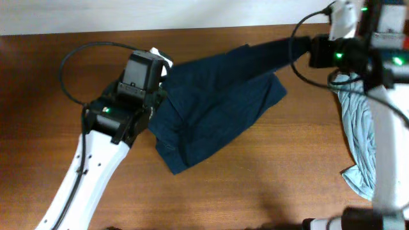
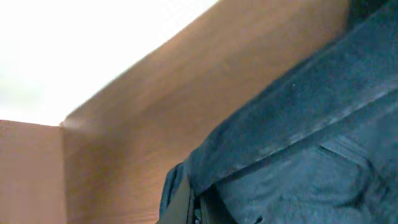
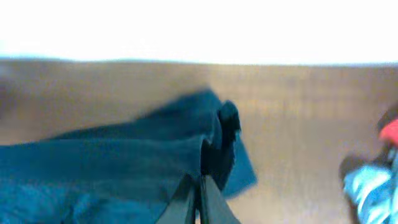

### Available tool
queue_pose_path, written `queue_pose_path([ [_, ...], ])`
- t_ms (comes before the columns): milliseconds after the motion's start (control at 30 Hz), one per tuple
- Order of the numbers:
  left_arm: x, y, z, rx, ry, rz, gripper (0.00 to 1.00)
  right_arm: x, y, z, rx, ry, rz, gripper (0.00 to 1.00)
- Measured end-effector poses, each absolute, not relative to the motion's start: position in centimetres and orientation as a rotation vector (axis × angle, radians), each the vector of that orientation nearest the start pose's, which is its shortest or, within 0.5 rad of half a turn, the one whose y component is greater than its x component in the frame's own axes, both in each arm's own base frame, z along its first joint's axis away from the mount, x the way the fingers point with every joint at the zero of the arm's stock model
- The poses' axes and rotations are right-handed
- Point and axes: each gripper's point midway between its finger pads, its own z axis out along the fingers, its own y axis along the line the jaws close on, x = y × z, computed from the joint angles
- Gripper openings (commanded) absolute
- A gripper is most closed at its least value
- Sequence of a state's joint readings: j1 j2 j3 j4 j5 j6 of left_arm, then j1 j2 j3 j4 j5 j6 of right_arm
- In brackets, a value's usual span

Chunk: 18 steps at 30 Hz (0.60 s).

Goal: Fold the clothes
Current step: 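Lift the shorts with both grippers, stretch and lay them flat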

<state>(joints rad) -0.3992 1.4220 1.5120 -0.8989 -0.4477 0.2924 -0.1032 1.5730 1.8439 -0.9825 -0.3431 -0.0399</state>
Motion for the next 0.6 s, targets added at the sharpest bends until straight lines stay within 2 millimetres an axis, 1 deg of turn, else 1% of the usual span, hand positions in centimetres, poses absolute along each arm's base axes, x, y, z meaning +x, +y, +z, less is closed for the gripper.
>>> queue_pose_path([
  [33,37.6,-7.7,30.1,0.571,2.232,0.476,0.00,41.7,1.6,36.3,-0.111,2.201,0.311,0.04],
  [133,37.2,-7.4,33.6,0.521,2.161,0.464,0.00,40.2,1.9,40.2,-0.126,2.083,0.299,0.04],
  [200,36.6,-7.1,36.0,0.489,2.113,0.448,0.00,39.3,2.0,42.0,-0.122,2.031,0.302,0.04],
  [300,35.4,-6.6,39.1,0.449,2.051,0.424,0.00,38.2,2.2,43.4,-0.106,1.996,0.317,0.04],
  [333,34.6,-6.4,40.6,0.435,2.025,0.410,0.00,37.7,2.3,43.8,-0.098,1.985,0.326,0.04],
  [400,33.6,-6.3,42.2,0.434,2.002,0.382,0.00,37.1,2.5,44.4,-0.083,1.971,0.342,0.04],
  [433,32.6,-6.3,43.7,0.430,1.974,0.349,0.00,36.5,2.6,45.0,-0.067,1.958,0.357,0.04],
  [467,32.0,-6.2,44.4,0.431,1.961,0.332,0.00,36.3,2.6,45.2,-0.064,1.953,0.359,0.04],
  [600,30.2,-6.3,46.9,0.436,1.914,0.274,0.00,34.4,2.8,46.8,-0.036,1.912,0.377,0.04],
])
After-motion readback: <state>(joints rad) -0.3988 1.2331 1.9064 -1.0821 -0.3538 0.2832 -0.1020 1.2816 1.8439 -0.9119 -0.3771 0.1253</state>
